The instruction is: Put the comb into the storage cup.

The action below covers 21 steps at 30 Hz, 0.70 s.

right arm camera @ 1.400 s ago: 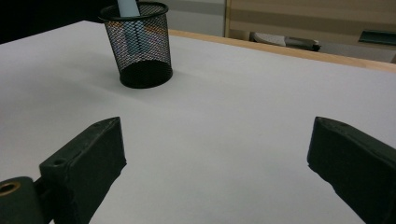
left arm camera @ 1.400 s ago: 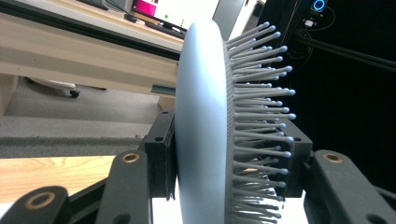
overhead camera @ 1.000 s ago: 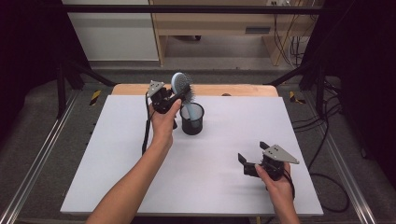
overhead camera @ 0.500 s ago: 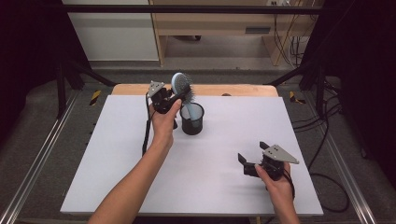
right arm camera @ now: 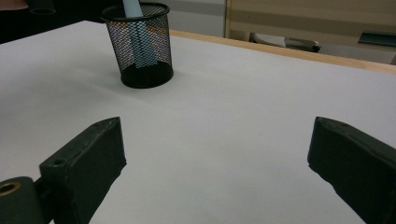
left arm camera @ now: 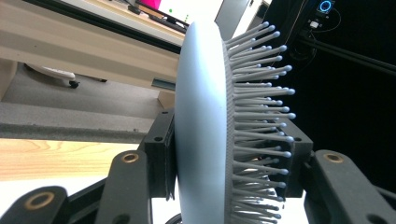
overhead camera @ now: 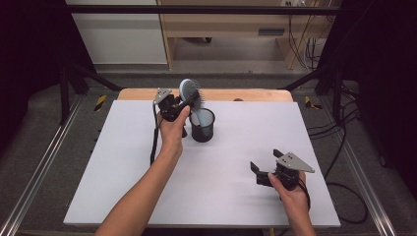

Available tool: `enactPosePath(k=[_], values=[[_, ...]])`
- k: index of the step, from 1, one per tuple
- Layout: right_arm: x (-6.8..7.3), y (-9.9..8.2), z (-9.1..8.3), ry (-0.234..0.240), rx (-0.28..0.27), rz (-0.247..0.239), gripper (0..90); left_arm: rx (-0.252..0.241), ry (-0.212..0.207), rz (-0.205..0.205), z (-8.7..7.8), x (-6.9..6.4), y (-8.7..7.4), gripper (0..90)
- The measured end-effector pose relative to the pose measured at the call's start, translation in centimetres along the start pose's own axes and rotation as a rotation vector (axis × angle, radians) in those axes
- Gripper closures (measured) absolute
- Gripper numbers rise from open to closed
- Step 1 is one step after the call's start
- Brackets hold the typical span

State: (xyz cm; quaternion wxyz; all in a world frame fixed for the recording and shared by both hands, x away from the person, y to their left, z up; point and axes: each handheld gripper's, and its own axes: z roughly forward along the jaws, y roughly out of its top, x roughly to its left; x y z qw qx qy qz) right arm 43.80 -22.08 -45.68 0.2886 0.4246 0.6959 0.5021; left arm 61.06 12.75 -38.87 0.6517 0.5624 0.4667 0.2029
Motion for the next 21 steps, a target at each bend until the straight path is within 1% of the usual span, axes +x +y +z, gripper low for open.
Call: enactPosePath(k=[2,5,12,21], values=[[-0.01,-0.01,0.02,-0.001,0.001,0.0,4.1,-0.001,-0.003,-0.004,-0.02,0.11,-0.01,50.7],[-0.04,-0.01,0.02,-0.002,0.0,-0.001,4.2,0.011,-0.001,0.01,-0.09,0.21,-0.11,50.6],[0.02,-0.01,-0.03,0.0,0.002,-0.002,4.1,0.015,0.002,0.004,-0.2,0.65,-0.47,50.6],[-0.07,-0.05,-0.13,-0.002,0.0,0.0,4.1,0.017,0.003,-0.008,0.11,0.62,-0.93,50.5]])
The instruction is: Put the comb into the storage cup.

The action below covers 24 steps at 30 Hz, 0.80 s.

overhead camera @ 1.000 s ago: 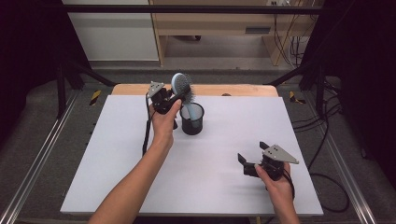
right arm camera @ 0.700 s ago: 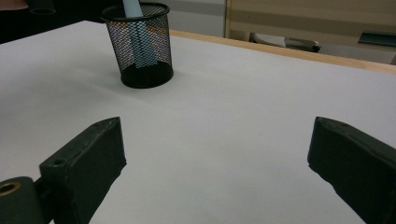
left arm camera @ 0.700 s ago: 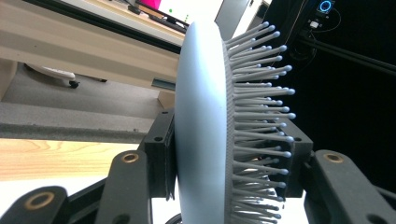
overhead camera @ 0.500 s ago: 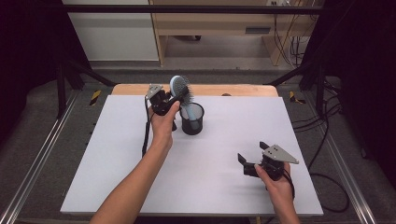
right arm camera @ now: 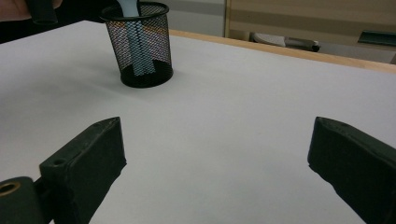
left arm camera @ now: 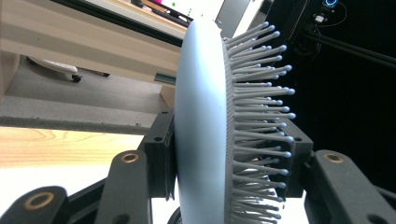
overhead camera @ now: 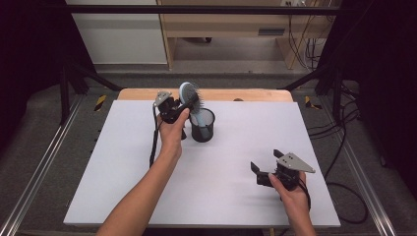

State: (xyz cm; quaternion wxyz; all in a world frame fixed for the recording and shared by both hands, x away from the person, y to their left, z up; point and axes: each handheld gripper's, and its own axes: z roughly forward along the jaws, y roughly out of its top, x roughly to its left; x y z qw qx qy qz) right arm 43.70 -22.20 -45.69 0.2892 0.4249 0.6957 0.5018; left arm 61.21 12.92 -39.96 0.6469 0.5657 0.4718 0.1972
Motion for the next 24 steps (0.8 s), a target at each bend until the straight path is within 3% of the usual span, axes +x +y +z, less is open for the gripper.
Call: enactPosePath(k=[9,24], values=[[0.0,0.0,-0.1,-0.003,0.0,-0.001,4.0,-0.007,-0.007,0.008,-0.1,0.3,-0.2,50.1],[0.1,-0.1,-0.1,-0.002,0.008,-0.005,3.9,0.013,0.0,-0.034,-0.8,1.3,0.0,49.2]])
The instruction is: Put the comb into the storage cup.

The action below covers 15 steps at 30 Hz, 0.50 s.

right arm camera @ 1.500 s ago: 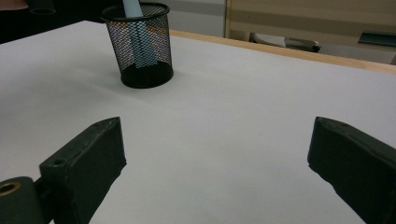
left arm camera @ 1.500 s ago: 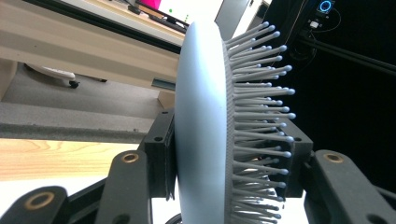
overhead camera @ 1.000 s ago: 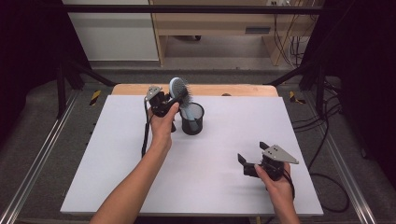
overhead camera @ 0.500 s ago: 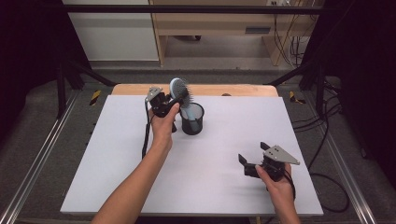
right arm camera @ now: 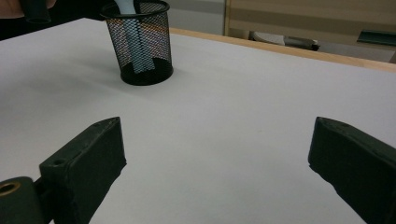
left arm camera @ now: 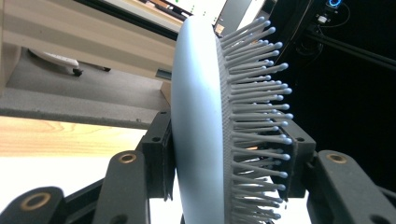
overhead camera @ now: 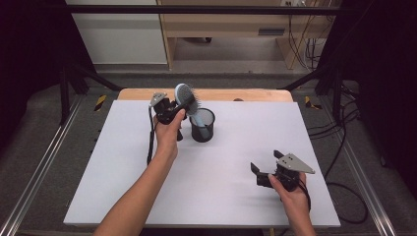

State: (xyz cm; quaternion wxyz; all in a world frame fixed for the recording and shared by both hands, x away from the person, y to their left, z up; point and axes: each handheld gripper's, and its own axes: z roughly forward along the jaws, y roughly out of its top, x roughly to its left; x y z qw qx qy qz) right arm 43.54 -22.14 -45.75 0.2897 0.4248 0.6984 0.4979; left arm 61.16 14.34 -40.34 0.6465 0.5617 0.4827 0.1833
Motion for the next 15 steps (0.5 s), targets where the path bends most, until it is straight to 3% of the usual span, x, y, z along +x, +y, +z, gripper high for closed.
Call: enactPosePath(k=[7,15], values=[[0.01,0.04,0.12,0.001,0.002,-0.007,4.1,-0.002,-0.005,0.03,0.1,-0.1,-0.11,48.3],[0.03,0.07,0.01,0.003,-0.001,-0.008,4.0,0.003,-0.004,0.02,-0.04,0.17,-0.03,48.0]])
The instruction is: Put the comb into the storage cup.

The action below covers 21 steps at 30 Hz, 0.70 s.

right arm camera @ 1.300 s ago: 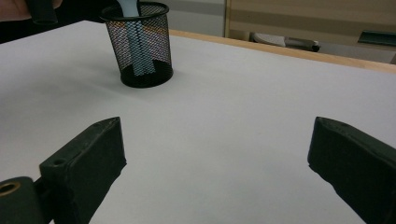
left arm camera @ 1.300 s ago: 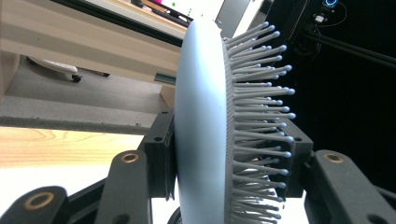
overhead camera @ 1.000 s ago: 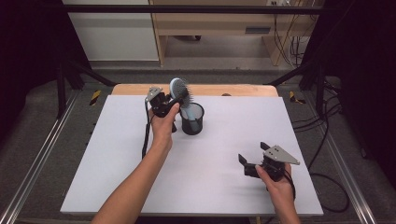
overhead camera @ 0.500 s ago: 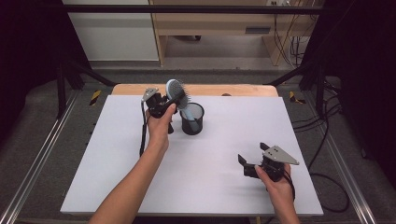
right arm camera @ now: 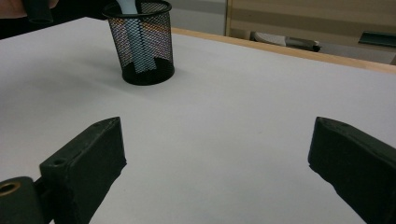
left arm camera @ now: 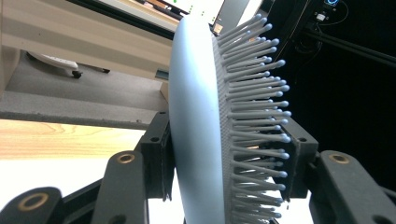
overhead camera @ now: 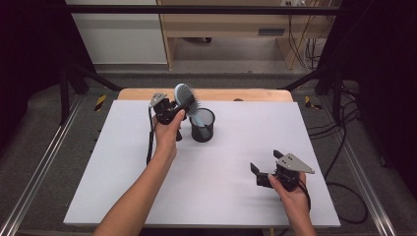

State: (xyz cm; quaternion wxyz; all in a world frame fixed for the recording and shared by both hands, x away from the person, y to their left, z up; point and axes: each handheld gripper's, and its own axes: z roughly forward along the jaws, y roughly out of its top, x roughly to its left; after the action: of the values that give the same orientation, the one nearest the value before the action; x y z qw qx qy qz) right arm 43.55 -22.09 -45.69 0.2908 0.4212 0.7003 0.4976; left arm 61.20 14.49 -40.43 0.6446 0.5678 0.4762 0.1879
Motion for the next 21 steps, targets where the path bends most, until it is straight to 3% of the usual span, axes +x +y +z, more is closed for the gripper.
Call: enactPosePath(k=[21], values=[[-0.02,-0.03,0.07,0.0,0.004,0.008,3.9,0.017,-0.006,-0.02,-0.11,0.66,0.15,47.3]])
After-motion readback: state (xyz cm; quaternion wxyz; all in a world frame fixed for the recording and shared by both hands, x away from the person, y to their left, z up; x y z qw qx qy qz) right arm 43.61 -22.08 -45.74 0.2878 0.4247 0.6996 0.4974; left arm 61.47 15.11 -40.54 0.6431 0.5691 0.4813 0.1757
